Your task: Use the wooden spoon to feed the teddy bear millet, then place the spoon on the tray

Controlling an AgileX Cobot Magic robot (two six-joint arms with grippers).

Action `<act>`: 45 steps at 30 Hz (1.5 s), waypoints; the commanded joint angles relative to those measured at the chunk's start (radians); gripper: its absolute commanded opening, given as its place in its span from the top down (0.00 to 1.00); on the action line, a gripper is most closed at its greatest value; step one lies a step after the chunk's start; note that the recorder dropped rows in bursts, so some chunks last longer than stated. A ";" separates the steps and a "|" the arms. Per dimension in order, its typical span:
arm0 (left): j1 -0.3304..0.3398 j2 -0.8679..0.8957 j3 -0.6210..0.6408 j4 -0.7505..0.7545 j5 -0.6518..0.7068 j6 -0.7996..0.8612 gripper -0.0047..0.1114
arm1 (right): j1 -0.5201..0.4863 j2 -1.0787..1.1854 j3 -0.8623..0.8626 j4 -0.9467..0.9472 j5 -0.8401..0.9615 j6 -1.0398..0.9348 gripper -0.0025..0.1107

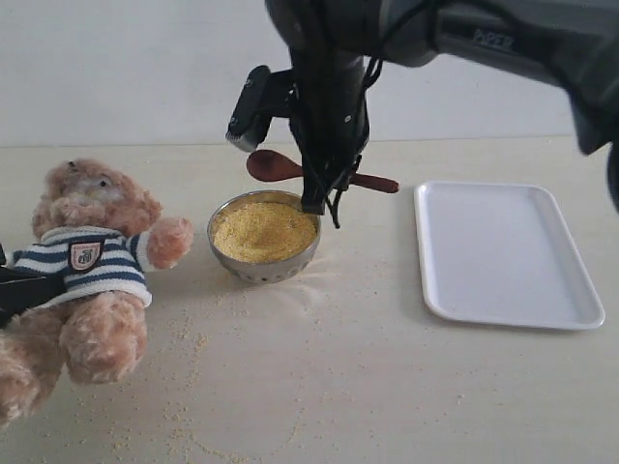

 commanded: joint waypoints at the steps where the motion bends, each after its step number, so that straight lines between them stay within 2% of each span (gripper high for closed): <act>1: 0.003 -0.043 -0.003 -0.016 -0.002 0.008 0.92 | 0.036 0.073 -0.012 -0.173 0.003 0.048 0.98; 3: 0.003 -0.057 -0.003 -0.016 -0.002 0.008 0.92 | 0.049 0.097 -0.012 -0.241 0.003 0.067 0.98; 8: 0.003 -0.075 -0.003 -0.016 -0.004 0.022 0.92 | 0.082 0.117 -0.012 -0.274 0.003 0.048 0.98; 19: 0.003 -0.077 -0.003 -0.016 -0.007 0.031 0.92 | 0.146 0.117 -0.012 -0.225 0.003 -0.100 0.98; 45: 0.003 -0.077 -0.003 -0.016 0.031 0.031 0.92 | 0.119 0.129 -0.012 -0.178 0.003 -0.054 0.98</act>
